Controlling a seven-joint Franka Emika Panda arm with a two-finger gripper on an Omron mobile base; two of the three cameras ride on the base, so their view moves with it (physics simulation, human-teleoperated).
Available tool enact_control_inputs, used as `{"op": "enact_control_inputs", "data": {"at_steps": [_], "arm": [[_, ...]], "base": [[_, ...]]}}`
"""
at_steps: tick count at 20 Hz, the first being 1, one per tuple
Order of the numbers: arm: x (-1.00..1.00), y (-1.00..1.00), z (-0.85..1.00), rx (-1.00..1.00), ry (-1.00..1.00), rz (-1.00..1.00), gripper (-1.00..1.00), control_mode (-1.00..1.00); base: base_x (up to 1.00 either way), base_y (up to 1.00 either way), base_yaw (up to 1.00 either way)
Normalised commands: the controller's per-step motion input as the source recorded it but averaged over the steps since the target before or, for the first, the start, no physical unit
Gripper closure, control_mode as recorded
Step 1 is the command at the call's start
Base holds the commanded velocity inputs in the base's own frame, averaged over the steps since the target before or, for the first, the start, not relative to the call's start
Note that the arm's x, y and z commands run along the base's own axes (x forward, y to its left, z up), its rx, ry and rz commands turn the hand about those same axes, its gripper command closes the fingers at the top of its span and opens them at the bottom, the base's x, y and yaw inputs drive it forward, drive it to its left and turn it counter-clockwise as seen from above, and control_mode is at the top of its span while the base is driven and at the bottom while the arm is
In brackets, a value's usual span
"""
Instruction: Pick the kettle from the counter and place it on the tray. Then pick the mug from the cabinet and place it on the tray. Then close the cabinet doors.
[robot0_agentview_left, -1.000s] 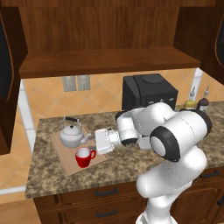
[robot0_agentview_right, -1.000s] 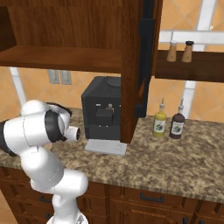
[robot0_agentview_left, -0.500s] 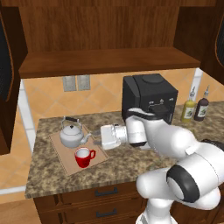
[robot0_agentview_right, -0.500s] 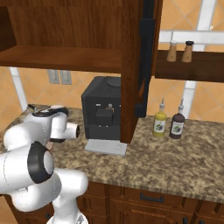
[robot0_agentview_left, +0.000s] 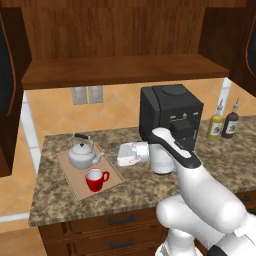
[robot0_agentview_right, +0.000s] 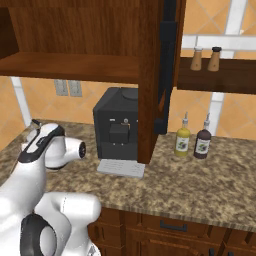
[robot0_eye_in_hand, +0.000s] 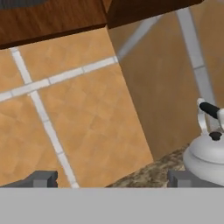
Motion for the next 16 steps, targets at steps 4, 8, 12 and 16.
{"op": "enact_control_inputs", "data": {"at_steps": [4, 8, 12, 16], "arm": [[0.01, 0.0, 0.0, 0.0, 0.03, 0.0, -1.0, -1.0], [-0.04, 0.0, 0.03, -0.01, 0.06, -0.03, -1.0, -1.0], [-0.04, 0.0, 0.36, -0.12, 0.32, -0.19, -1.0, -1.0], [-0.03, -0.1, 0.44, -0.23, 0.51, -0.28, -1.0, -1.0]], "base": [[0.0, 0.0, 0.0], [0.0, 0.0, 0.0], [0.0, 0.0, 0.0], [0.0, 0.0, 0.0]]}}
